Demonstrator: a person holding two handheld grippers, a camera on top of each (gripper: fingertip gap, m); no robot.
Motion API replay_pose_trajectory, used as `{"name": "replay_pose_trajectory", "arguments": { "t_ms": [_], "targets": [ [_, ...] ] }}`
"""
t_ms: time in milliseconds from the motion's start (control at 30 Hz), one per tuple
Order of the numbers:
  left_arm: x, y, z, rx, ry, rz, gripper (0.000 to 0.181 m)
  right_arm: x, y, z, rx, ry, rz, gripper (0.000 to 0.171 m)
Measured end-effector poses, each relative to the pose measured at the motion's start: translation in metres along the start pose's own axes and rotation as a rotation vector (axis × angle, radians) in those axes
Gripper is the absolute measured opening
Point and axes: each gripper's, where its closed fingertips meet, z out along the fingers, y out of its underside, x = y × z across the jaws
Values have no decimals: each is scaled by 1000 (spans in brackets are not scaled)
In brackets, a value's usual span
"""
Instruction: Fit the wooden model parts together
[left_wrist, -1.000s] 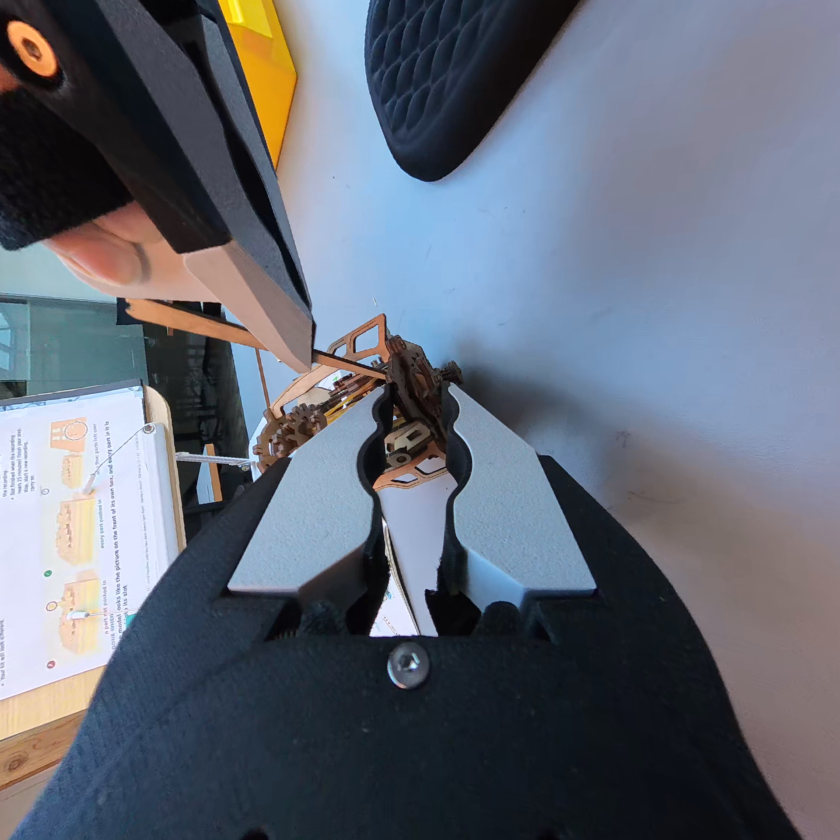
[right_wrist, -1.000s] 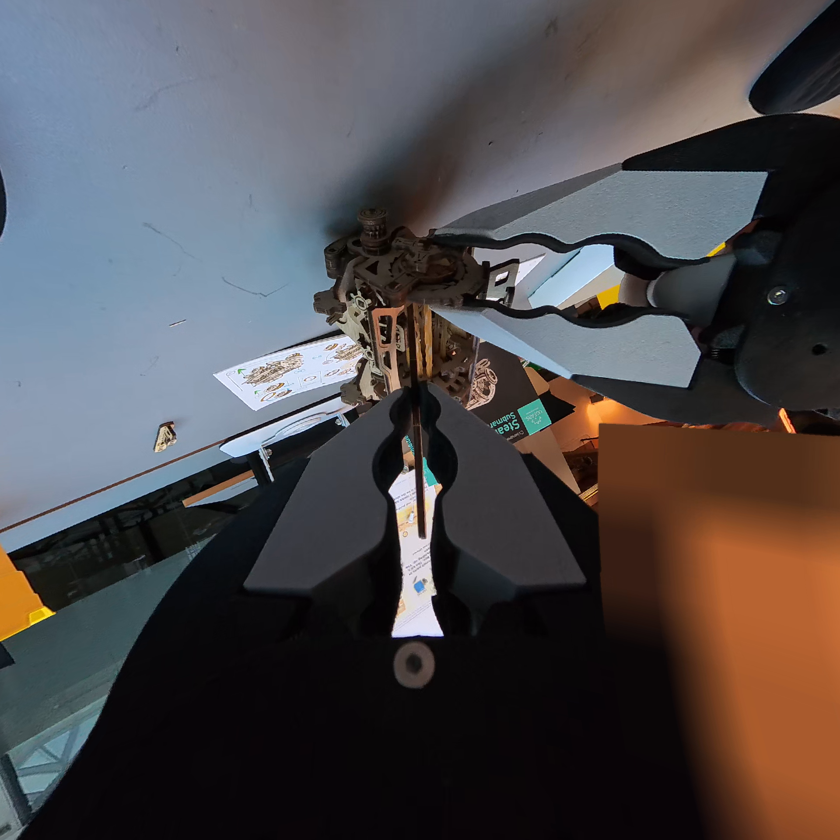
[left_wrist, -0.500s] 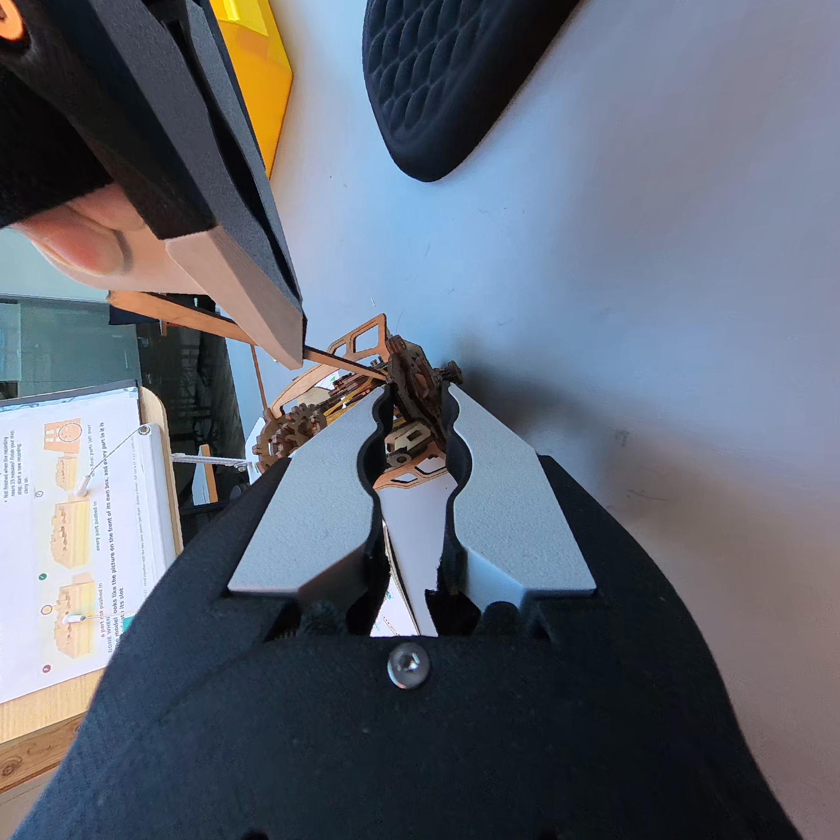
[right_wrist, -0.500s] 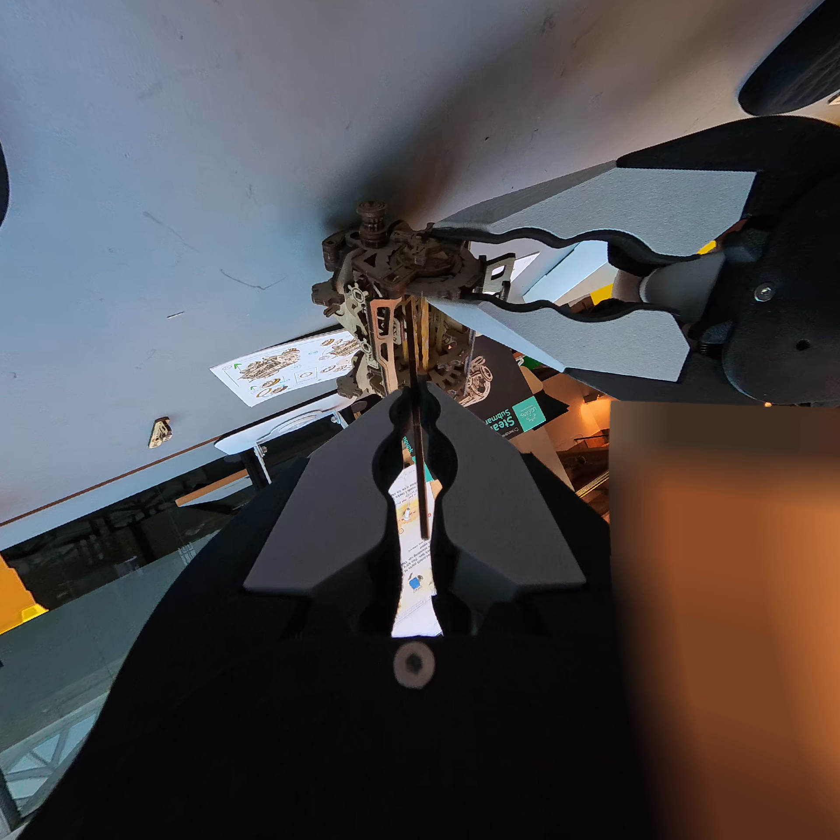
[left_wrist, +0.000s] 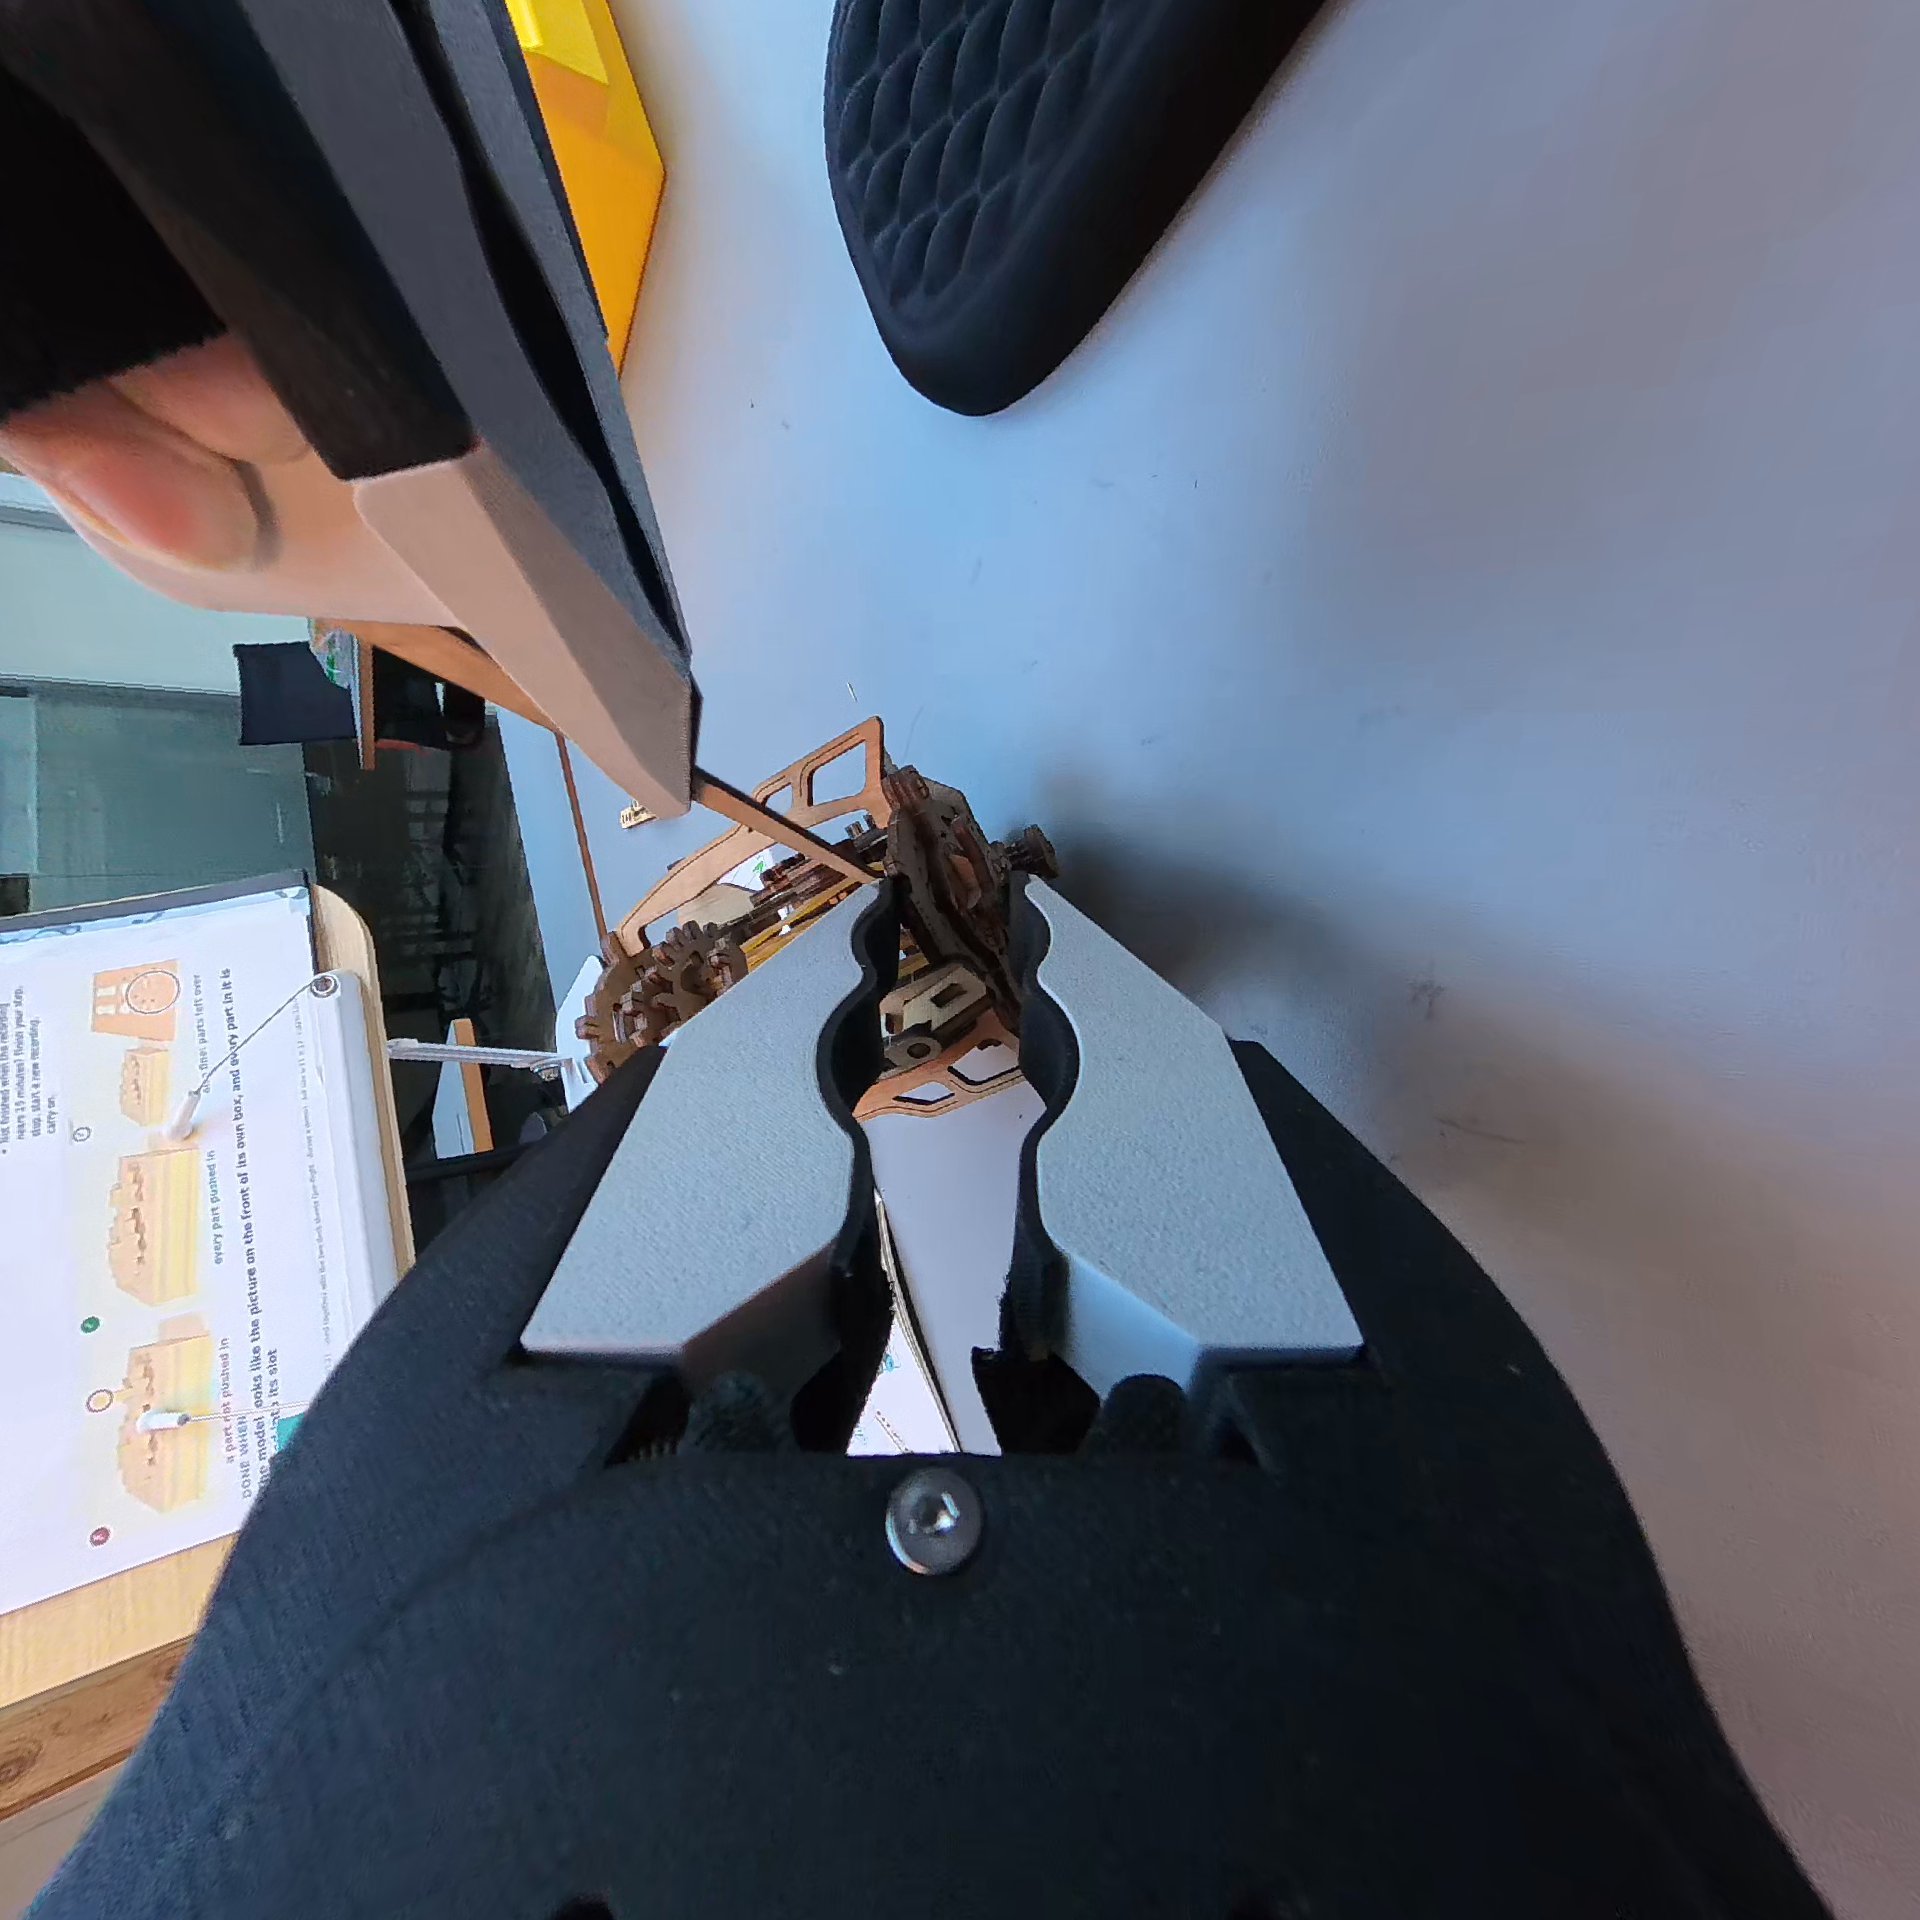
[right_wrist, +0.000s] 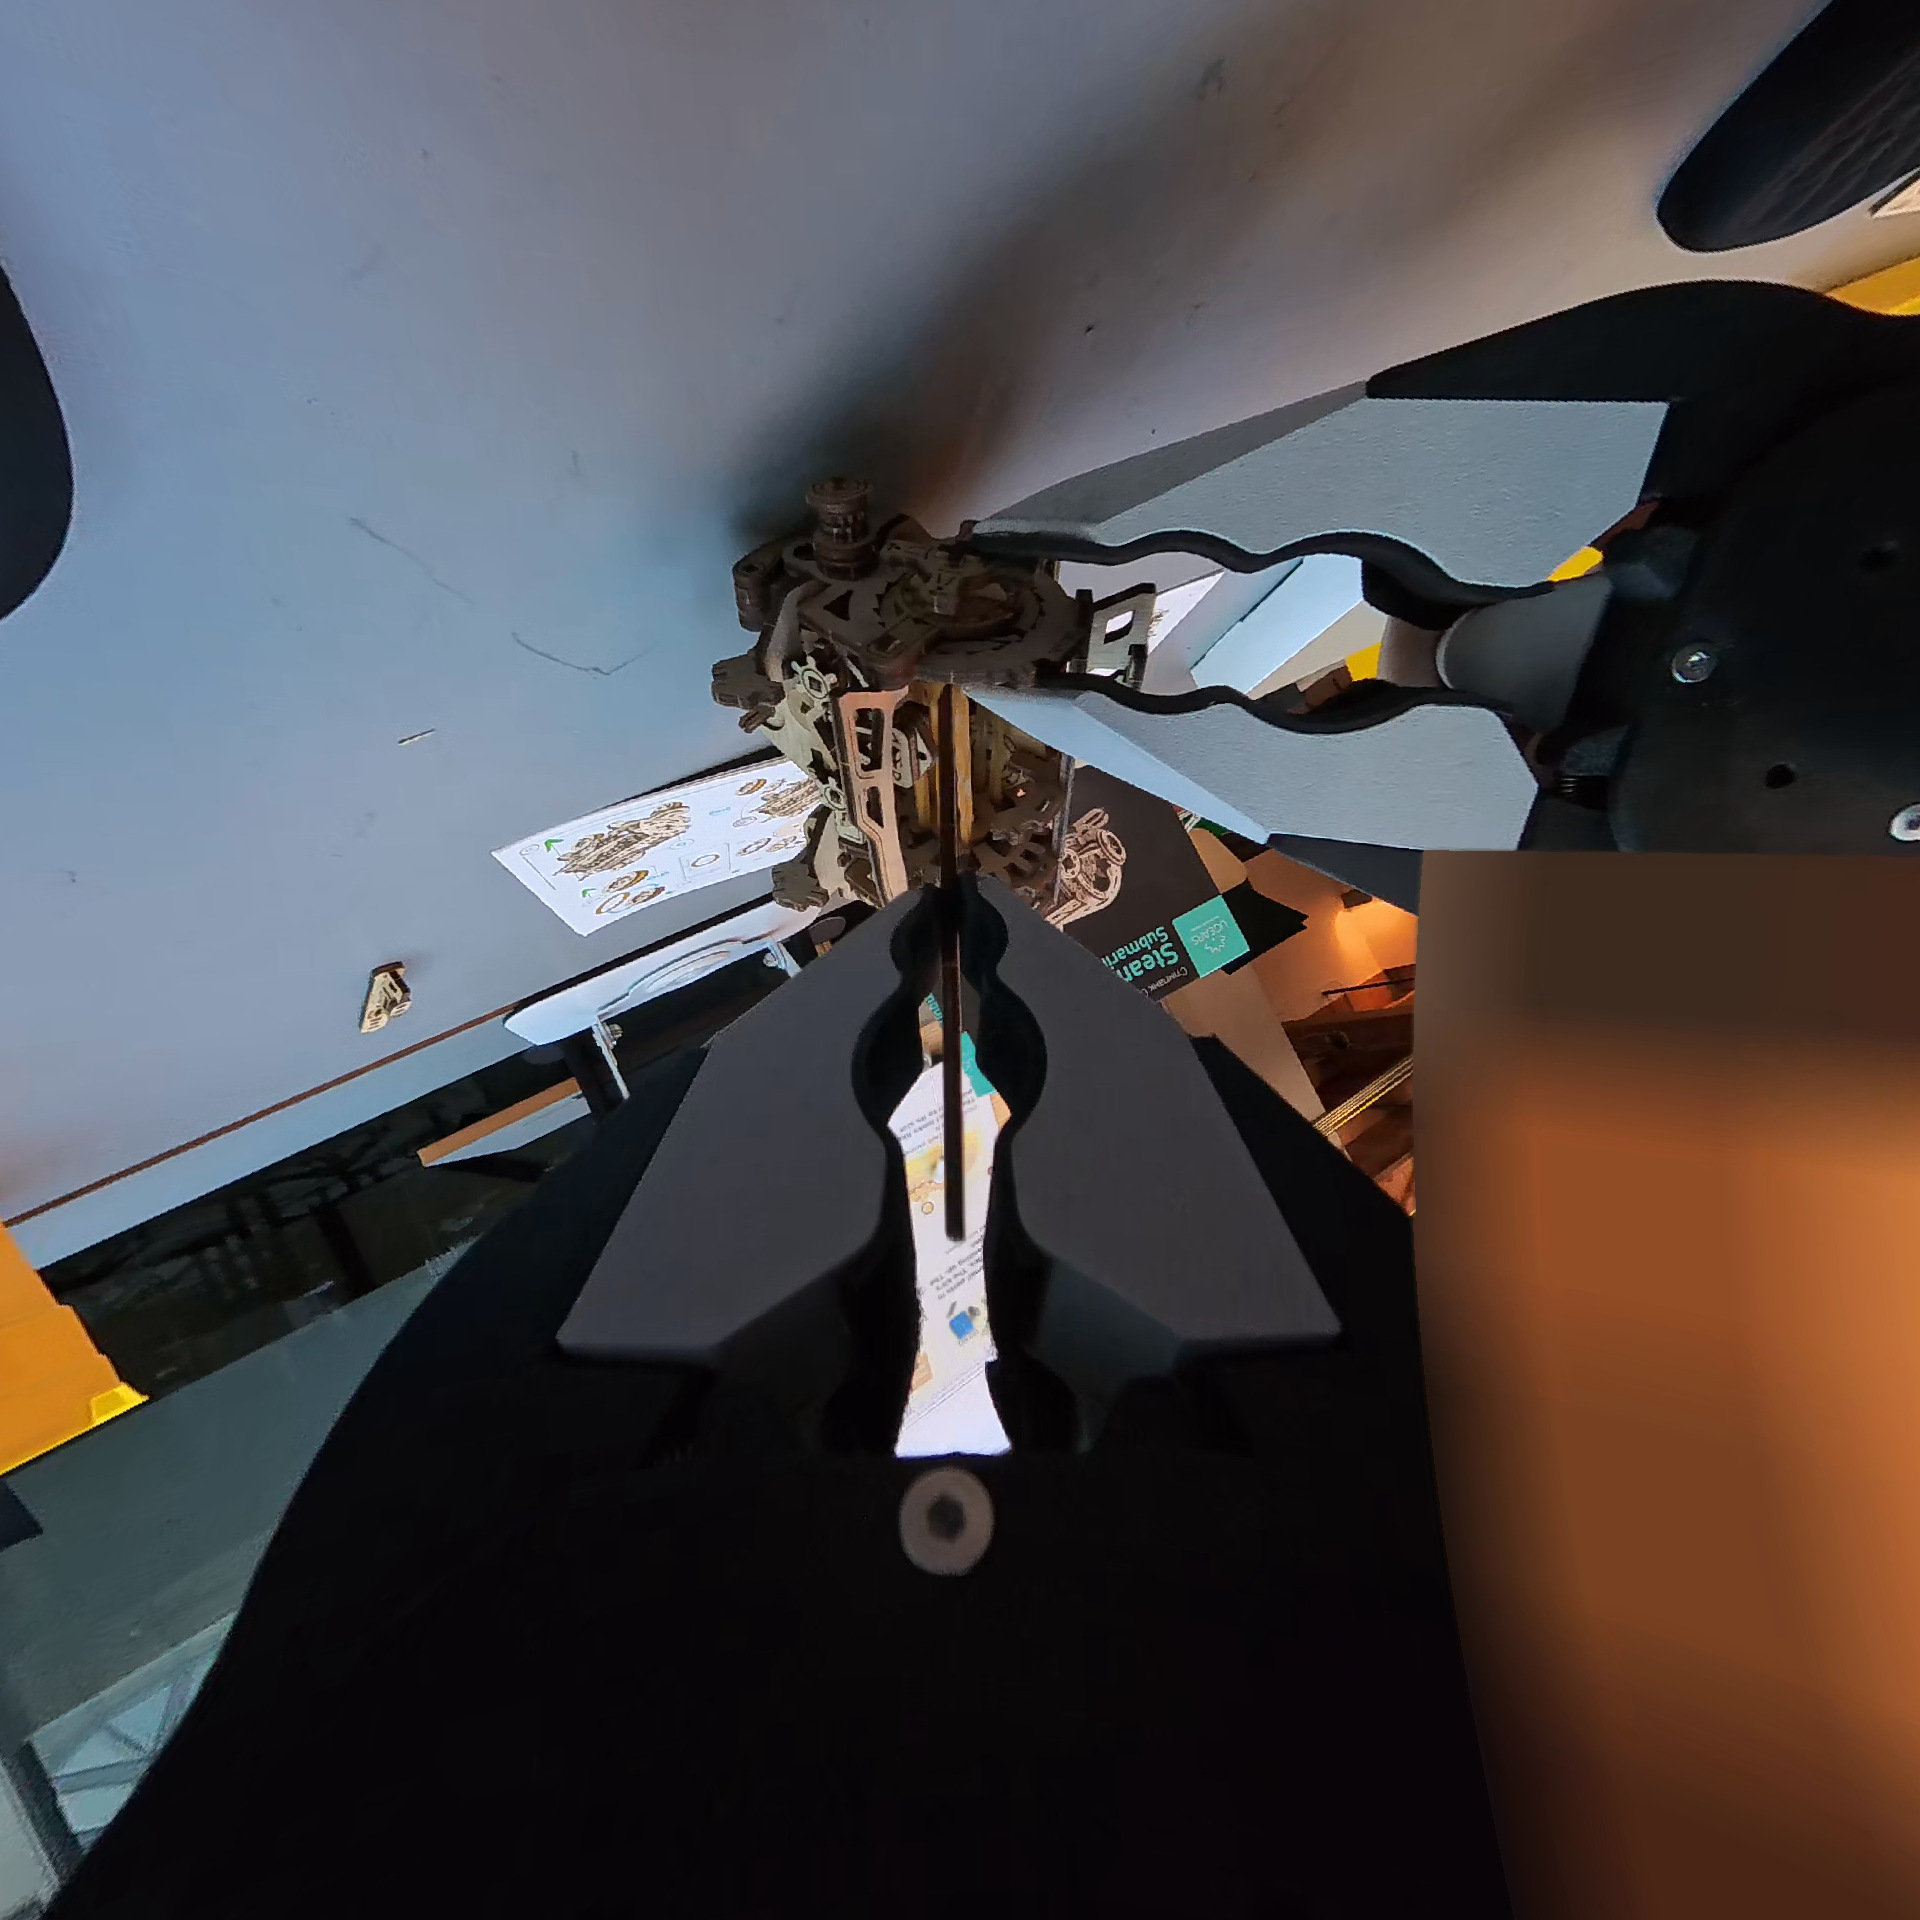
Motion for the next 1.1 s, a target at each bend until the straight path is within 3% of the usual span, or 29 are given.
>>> {"name": "replay_pose_trajectory", "arguments": {
  "t_ms": [33, 1100],
  "targets": [
    [0, 0, 0, -1, 0, 1, 19, 0, 0, 1, -3, 0, -2, 2],
    [-1, 1, 1, -1, 7, 4, 19, 4, 9, 2, -56, -16, 112, 1]
  ]
}}
